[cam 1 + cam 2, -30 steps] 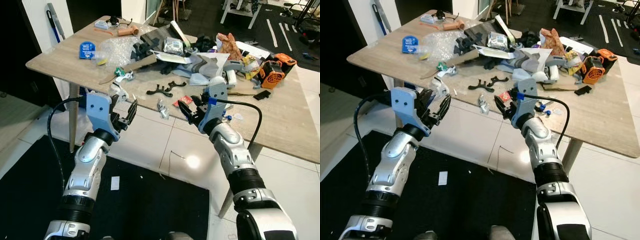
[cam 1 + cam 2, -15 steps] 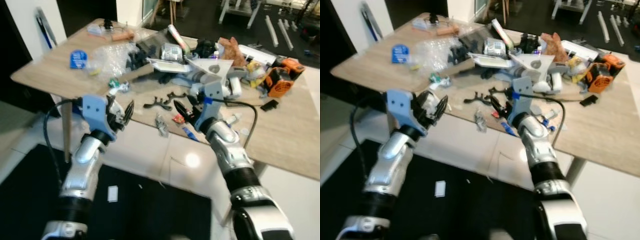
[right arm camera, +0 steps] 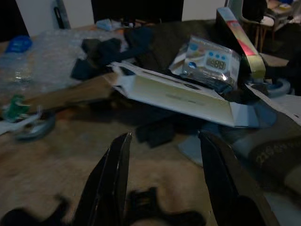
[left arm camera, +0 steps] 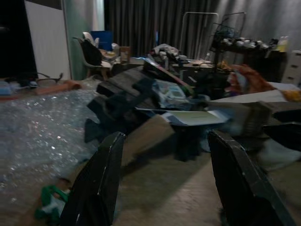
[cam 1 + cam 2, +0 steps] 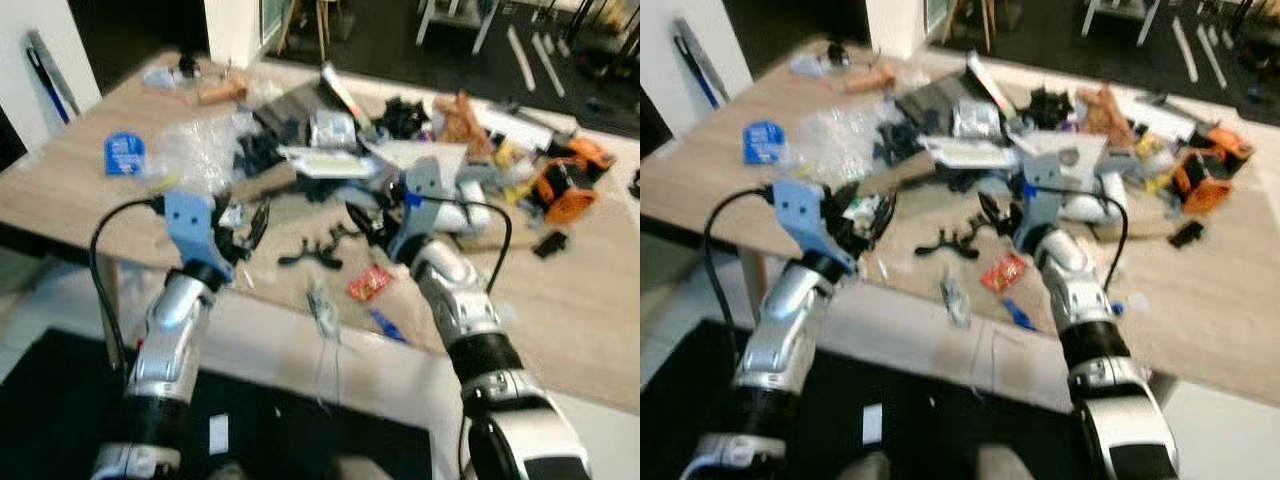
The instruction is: Picking trash to rubbish bin
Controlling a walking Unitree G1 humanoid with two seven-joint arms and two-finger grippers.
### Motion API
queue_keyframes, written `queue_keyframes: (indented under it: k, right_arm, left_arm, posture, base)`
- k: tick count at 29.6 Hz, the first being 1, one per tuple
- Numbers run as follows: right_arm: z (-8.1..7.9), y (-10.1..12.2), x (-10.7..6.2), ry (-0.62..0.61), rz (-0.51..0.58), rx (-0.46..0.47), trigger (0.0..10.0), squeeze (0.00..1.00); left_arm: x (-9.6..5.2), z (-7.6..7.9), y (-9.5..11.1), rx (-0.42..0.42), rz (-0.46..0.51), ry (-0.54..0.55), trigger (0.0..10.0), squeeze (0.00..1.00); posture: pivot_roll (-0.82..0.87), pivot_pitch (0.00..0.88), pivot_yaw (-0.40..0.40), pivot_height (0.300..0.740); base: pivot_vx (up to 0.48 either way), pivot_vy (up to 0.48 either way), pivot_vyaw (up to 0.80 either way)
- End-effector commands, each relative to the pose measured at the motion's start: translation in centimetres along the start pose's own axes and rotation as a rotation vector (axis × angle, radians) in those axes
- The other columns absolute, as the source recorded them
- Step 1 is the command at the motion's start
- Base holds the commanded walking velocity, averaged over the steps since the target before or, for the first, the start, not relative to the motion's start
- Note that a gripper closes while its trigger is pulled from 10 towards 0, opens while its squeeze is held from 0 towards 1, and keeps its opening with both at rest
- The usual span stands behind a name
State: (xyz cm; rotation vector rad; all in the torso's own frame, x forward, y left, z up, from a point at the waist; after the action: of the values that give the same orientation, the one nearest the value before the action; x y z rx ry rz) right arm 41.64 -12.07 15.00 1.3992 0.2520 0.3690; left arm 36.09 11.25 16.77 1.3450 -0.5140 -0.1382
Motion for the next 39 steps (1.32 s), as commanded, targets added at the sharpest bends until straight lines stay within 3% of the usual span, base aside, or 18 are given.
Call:
queue_keyframes:
  k: [1,9,10,11,12,20,29,30,32,36,38,39]
  right_arm:
    - [0.7,-0.8,-0.3,-0.023,-0.039,0.0,10.0,0.0]
    - [3.1,-0.5,-0.7,-0.078,-0.055,-0.029,10.0,0.0]
    - [3.7,-0.4,-0.9,-0.089,-0.058,-0.052,10.0,0.23]
    - [4.1,-0.4,-1.0,-0.096,-0.06,-0.068,10.0,0.23]
    - [4.4,-0.3,-1.1,-0.1,-0.062,-0.089,10.0,1.0]
    - [6.2,0.1,-1.3,-0.165,-0.08,-0.159,10.0,1.0]
    - [7.4,0.4,-1.4,-0.209,-0.091,-0.169,10.0,1.0]
    - [7.6,0.3,-1.3,-0.204,-0.102,-0.168,10.0,0.73]
    - [7.7,0.0,-1.3,-0.176,-0.141,-0.184,10.0,0.0]
    - [7.9,-0.6,-1.3,-0.138,-0.204,-0.196,10.0,0.0]
    - [8.1,-2.9,-2.5,-0.019,-0.406,-0.183,10.0,0.0]
    - [8.0,-3.1,-3.0,0.028,-0.444,-0.179,10.0,0.0]
  left_arm:
    - [0.0,0.4,-0.2,0.004,-0.004,-0.016,10.0,0.0]
    - [-0.1,1.0,-0.2,0.019,-0.013,-0.053,10.0,0.0]
    - [-0.1,0.9,-0.2,0.015,-0.009,-0.048,10.0,0.0]
    - [-0.1,0.9,-0.1,0.012,-0.006,-0.045,10.0,0.0]
    - [-0.1,0.8,-0.1,0.006,-0.002,-0.041,10.0,0.0]
    - [-0.1,0.7,0.0,0.002,0.002,-0.039,10.0,0.0]
    - [-0.2,0.7,0.1,0.001,0.002,-0.041,10.0,0.0]
    - [-0.2,0.7,0.1,0.001,0.002,-0.042,10.0,0.0]
    - [-0.2,0.7,0.1,0.0,0.002,-0.044,10.0,0.0]
    - [-0.2,0.8,0.1,0.001,0.002,-0.051,10.0,0.0]
    - [-0.3,1.3,0.2,0.018,0.004,-0.085,10.0,0.0]
    - [-0.3,1.4,0.2,0.025,0.004,-0.098,10.0,0.0]
  posture:
    - [-0.09,0.0,-0.057,0.74]
    - [-0.09,0.0,-0.059,0.74]
    - [-0.09,0.0,-0.06,0.74]
    - [-0.09,0.0,-0.06,0.74]
    - [-0.09,0.0,-0.06,0.74]
    - [-0.09,0.0,-0.06,0.74]
    - [-0.08,0.0,-0.059,0.74]
    - [-0.08,0.0,-0.059,0.74]
    - [-0.08,0.0,-0.059,0.74]
    - [-0.08,0.0,-0.059,0.74]
    - [-0.08,0.0,-0.058,0.74]
    - [-0.08,0.0,-0.058,0.74]
  base:
    - [0.0,0.0,0.0]
    - [0.0,-0.354,0.0]
    - [0.0,-0.45,0.0]
    - [0.0,-0.45,0.0]
    - [0.0,-0.274,0.0]
    - [0.0,-0.034,0.0]
    - [0.0,0.0,0.0]
    - [0.0,0.0,0.0]
    - [0.0,0.0,0.0]
    - [0.0,0.0,0.0]
    - [0.0,0.0,0.0]
    - [0.0,0.0,0.0]
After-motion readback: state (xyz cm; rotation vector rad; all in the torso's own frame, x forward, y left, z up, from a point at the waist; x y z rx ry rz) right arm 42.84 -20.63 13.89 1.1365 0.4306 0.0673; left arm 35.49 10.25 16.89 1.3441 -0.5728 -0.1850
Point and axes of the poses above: a point about 5 cm out from each wrist's last joint towards the gripper, its own x axis pointing out of the wrist towards the gripper, its own y axis along the axis of the wrist's last joint, z = x × y, the point moved 6 cm from there along x, pointing out of the wrist towards the gripper, and after that the axes turned 8 degrees about -x, right-handed, at the moved point
